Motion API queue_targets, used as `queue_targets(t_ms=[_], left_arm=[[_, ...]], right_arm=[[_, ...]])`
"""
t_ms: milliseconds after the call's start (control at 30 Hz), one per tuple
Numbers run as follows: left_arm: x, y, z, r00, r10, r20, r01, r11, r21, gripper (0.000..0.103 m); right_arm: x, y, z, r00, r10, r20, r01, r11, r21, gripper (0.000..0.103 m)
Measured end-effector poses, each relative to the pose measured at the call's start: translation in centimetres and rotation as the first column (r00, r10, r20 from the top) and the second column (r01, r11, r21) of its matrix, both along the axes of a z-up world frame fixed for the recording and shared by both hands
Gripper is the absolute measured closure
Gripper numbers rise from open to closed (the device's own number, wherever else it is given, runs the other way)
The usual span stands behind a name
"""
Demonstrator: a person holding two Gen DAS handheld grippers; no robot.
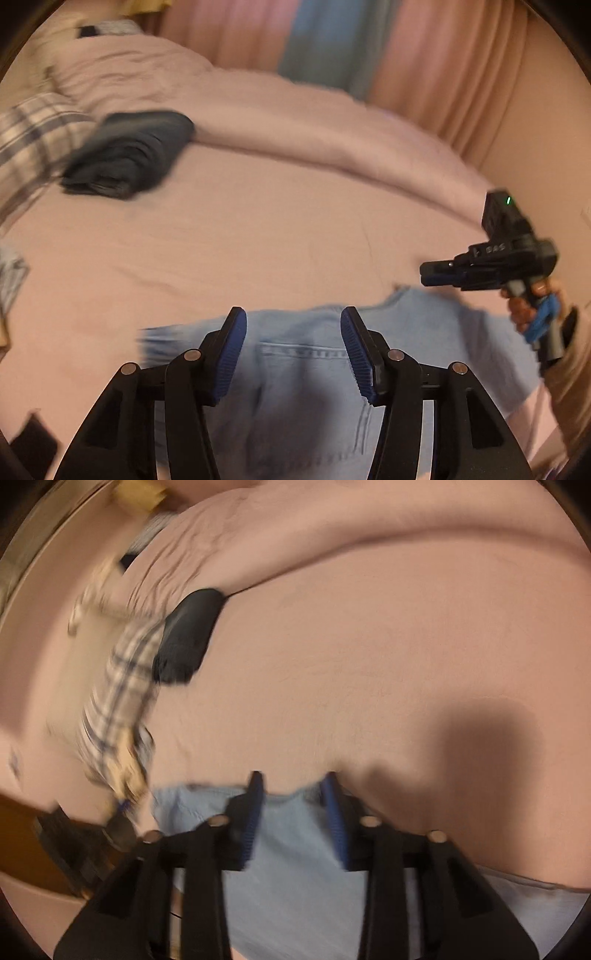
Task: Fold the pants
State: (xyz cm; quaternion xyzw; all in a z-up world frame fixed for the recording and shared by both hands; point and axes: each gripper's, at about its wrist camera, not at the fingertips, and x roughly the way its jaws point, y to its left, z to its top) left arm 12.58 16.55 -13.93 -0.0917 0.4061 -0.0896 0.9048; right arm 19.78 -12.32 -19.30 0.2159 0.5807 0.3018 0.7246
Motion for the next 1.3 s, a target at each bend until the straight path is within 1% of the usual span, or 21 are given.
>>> queue_targets(t_ms=[33,100,133,167,233,300,433,567,633,700,767,800,833,867,900,967,1033,1167,1233,1267,1300], left_arm=[[0.6,-0.5,-0.8,1.0,-0.016,-0.025,0.016,1.0,0.023,0.048],[1.0,-0.6,-2.7,0.998,-0.002,-0.065,0.011,0.99,0.143,0.049],[0.8,-0.4,-3.4,0.998,-0.005,-0.063,0.017,0.983,0.18,0.055],[0.6,-0.1,-3.8,0.999,-0.009,-0.05,0.018,0.983,0.184,0.058],[0.1,0.4,-3.9,0.999,-0.027,-0.022,0.031,0.984,0.177,0.058],[0.2,0.2,-3.9,0.999,-0.027,-0.025,0.031,0.981,0.19,0.058],[0.8,-0.2,-3.9,0.999,-0.01,-0.039,0.017,0.984,0.18,0.058],[0.4,0.0,-4.3,0.999,-0.015,-0.036,0.021,0.987,0.16,0.058],[0.6,0.1,-4.3,0.999,-0.018,-0.036,0.024,0.987,0.16,0.058],[0.7,0.2,-4.4,0.999,-0.018,-0.035,0.023,0.986,0.162,0.058],[0.8,0.4,-4.4,0.999,-0.017,-0.036,0.023,0.987,0.16,0.059],[0.8,0.5,-4.4,0.999,-0.016,-0.036,0.021,0.987,0.16,0.06],[0.8,0.6,-4.5,0.999,-0.012,-0.037,0.018,0.986,0.164,0.066],[0.8,0.8,-4.5,0.999,-0.006,-0.037,0.012,0.985,0.17,0.072],[0.8,1.0,-4.5,0.999,-0.001,-0.037,0.007,0.985,0.173,0.074],[0.8,1.6,-4.6,0.999,0.01,-0.035,-0.004,0.985,0.175,0.087],[1.0,2.0,-4.8,0.998,0.032,-0.046,-0.024,0.984,0.176,0.095],[1.5,2.0,-5.2,0.997,0.045,-0.067,-0.032,0.982,0.184,0.097],[1.5,1.6,-5.2,0.997,0.044,-0.067,-0.028,0.977,0.213,0.097],[1.5,1.5,-5.1,0.996,0.046,-0.071,-0.029,0.976,0.218,0.097],[1.5,1.5,-5.0,0.996,0.048,-0.077,-0.03,0.976,0.217,0.097]], right_arm=[[-0.2,-0.1,-0.9,0.999,0.01,-0.036,-0.01,1.0,-0.001,0.08],[-1.3,-0.1,-1.8,0.995,0.051,-0.089,-0.047,0.998,0.042,0.082],[-2.2,-0.3,-2.2,0.991,0.08,-0.111,-0.072,0.994,0.078,0.082],[-3.2,0.0,-2.5,0.984,0.125,-0.123,-0.114,0.989,0.092,0.082],[-5.4,0.6,-3.3,0.971,0.195,-0.137,-0.19,0.981,0.051,0.082],[-6.5,0.5,-3.6,0.969,0.212,-0.127,-0.207,0.977,0.053,0.083],[-6.3,-0.6,-3.4,0.98,0.169,-0.103,-0.16,0.983,0.092,0.081],[-5.5,-1.2,-3.2,0.989,0.11,-0.103,-0.092,0.983,0.162,0.064],[-4.9,-0.8,-3.4,0.99,0.093,-0.105,-0.076,0.986,0.148,0.062],[-4.3,-0.1,-3.7,0.989,0.084,-0.123,-0.069,0.991,0.119,0.062],[-3.7,0.3,-3.8,0.987,0.092,-0.129,-0.076,0.989,0.128,0.062],[-3.4,0.6,-3.7,0.987,0.098,-0.129,-0.08,0.987,0.138,0.067],[-3.1,1.0,-3.5,0.987,0.108,-0.122,-0.089,0.985,0.15,0.074],[-2.8,1.5,-3.3,0.987,0.119,-0.106,-0.103,0.984,0.146,0.085],[-2.6,1.7,-2.9,0.989,0.124,-0.083,-0.114,0.986,0.117,0.09],[-1.9,1.8,-2.0,0.991,0.128,-0.036,-0.126,0.99,0.065,0.093],[-1.2,1.7,-1.7,0.99,0.14,-0.027,-0.138,0.989,0.052,0.094],[-0.1,2.8,-4.4,0.986,0.145,-0.086,-0.151,0.987,-0.061,0.095],[0.4,2.3,-4.4,0.987,0.118,-0.108,-0.122,0.992,-0.031,0.095],[0.4,2.0,-3.8,0.989,0.111,-0.092,-0.115,0.993,-0.035,0.094],[0.4,1.2,-2.5,0.998,0.062,-0.026,-0.064,0.996,-0.07,0.086]])
